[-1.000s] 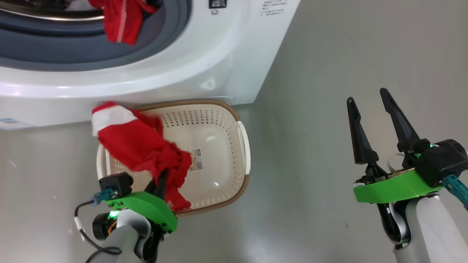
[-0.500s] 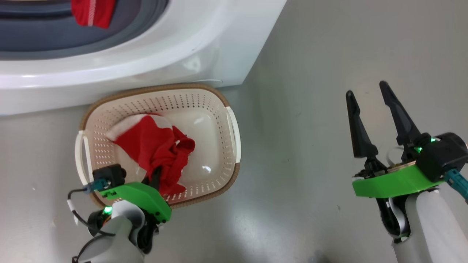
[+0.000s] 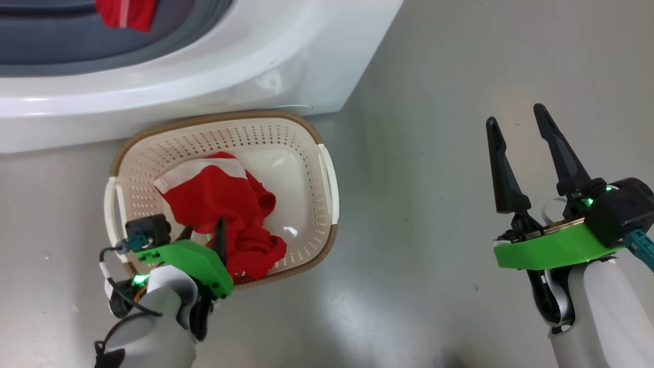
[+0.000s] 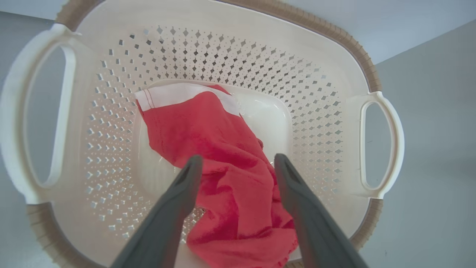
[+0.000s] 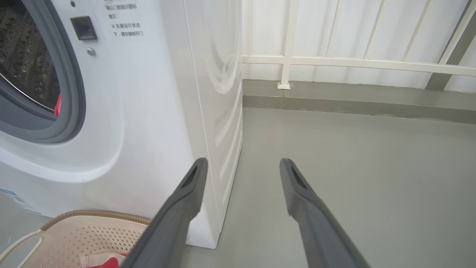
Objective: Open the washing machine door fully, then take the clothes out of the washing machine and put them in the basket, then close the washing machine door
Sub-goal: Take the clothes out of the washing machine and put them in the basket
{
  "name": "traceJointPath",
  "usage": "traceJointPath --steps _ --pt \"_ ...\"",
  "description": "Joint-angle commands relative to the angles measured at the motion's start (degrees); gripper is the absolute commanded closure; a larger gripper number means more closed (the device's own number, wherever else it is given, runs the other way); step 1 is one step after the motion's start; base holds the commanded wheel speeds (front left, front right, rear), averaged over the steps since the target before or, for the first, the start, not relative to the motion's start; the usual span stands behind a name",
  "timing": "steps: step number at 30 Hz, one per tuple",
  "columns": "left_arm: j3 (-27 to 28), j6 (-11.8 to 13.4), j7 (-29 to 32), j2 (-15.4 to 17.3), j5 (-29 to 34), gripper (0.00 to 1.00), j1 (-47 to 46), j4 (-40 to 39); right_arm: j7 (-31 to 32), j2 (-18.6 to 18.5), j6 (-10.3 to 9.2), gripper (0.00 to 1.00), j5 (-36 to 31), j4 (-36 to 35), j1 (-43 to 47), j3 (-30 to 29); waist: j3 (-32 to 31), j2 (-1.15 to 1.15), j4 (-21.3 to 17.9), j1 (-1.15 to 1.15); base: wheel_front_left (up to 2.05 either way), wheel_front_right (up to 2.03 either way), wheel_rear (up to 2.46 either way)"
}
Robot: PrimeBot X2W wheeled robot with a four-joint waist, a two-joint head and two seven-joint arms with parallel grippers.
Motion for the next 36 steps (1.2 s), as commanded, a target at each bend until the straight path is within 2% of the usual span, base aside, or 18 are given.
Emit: traceJointPath --steps 1,11,17,18,28,36 --pt "1.26 0.78 -0.85 1.51 0.35 0.0 -0.09 -0.51 -0.36 -0.14 0.25 0.0 1.05 -1.03 -0.01 0.9 -0.72 0.0 0.64 0.0 0.0 0.0 0.0" --pt "4.83 2.28 -0.97 2.86 5.51 0.0 2.77 -10.76 -0.36 -0.14 0.25 0.0 0.8 -0.14 0.56 0.26 -4.95 0.0 3.24 0.0 0.0 0.0 0.0" --pt "9.54 2.08 -0.98 3.23 9.04 0.0 6.56 -19.23 -0.36 -0.14 0.25 0.0 0.58 0.36 1.42 0.04 -7.93 0.0 4.01 0.0 0.0 0.0 0.0" --pt "10.86 2.55 -0.98 3.39 11.16 0.0 8.09 -22.17 -0.36 -0.14 0.25 0.0 0.48 0.5 1.78 -0.05 -9.04 0.0 4.14 0.0 0.0 0.0 0.0" --pt "17.93 3.94 -0.98 2.4 20.02 0.0 16.7 -37.14 -0.36 -0.14 0.25 0.0 -0.21 1.26 4.08 -1.05 -15.13 0.0 4.58 0.0 0.0 0.0 0.0" --pt "22.66 3.6 -0.98 1.5 23.86 0.0 22.25 -45.62 -0.36 -0.14 0.25 0.0 -0.13 1.12 6.04 -2.2 -18.9 0.0 4.78 0.0 0.0 0.0 0.0"
